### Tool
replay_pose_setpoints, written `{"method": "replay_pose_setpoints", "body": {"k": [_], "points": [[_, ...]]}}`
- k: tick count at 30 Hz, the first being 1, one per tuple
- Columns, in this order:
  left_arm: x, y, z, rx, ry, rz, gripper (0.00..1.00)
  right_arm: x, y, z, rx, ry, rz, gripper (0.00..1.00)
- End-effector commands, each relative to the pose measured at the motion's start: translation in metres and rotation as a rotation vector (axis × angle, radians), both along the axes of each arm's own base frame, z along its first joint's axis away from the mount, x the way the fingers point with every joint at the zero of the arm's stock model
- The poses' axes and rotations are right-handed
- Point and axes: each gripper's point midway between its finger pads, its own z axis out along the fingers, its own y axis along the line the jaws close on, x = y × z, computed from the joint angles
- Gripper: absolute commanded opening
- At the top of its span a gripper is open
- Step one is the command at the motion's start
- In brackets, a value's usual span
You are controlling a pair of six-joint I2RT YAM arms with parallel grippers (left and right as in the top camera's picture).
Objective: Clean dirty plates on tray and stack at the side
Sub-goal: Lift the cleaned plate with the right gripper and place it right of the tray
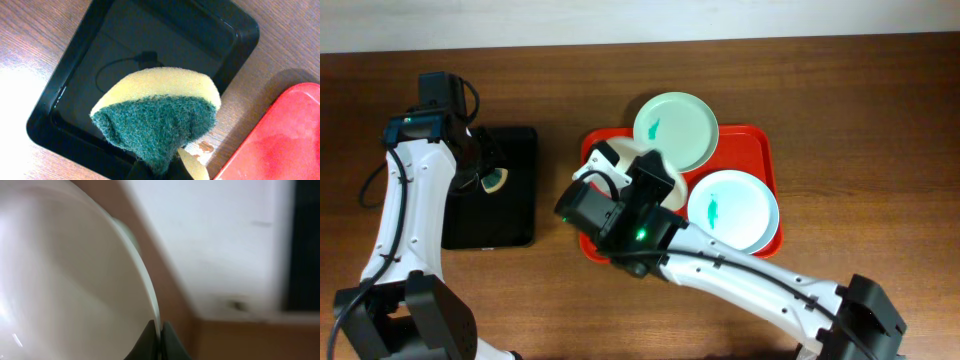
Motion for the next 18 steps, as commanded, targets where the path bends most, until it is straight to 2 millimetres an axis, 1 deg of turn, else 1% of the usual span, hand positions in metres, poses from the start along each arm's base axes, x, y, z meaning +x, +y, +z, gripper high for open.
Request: {"method": "replay_pose_setpoints", "body": {"k": [1,3,4,6,8,9,11,12,14,15,18], "points": [[0.002,0.0,0.006,-0.01,-0.02,0.008,0.0,0.005,0.015,-0.051,0.297,0.283,0.061,0.04],[0.002,0.0,0.006,-0.011,-0.021,0.008,0.0,0.021,-0.002,-0.053,0.458,0.275,-0.061,0.04],[0.002,0.0,0.006,-0.011,-0.021,0.008,0.0,0.03,-0.012,-0.06,0.577,0.319,-0.117,0.04],[0.002,0.0,0.006,-0.01,-0.02,0.008,0.0,0.038,-0.02,-0.07,0.696,0.425,-0.126,0.04],[0.002,0.0,0.006,-0.01,-0.02,0.008,0.0,0.045,-0.029,-0.075,0.817,0.521,-0.125,0.04],[0.002,0.0,0.006,-0.01,-0.02,0.008,0.0,0.051,-0.038,-0.075,0.918,0.582,-0.122,0.04],[0.002,0.0,0.005,-0.011,-0.02,0.008,0.0,0.064,-0.059,-0.067,1.114,0.665,-0.105,0.04],[0.002,0.0,0.004,-0.011,-0.021,0.008,0.0,0.07,-0.076,-0.063,1.186,0.676,-0.112,0.04],[0.002,0.0,0.004,-0.011,-0.019,0.008,0.0,0.081,-0.112,-0.061,1.258,0.656,-0.17,0.04],[0.002,0.0,0.004,-0.011,-0.019,0.008,0.0,0.088,-0.15,-0.065,1.28,0.616,-0.259,0.04],[0.002,0.0,0.004,-0.01,-0.019,0.008,0.0,0.094,-0.214,-0.075,1.325,0.559,-0.409,0.04]]}}
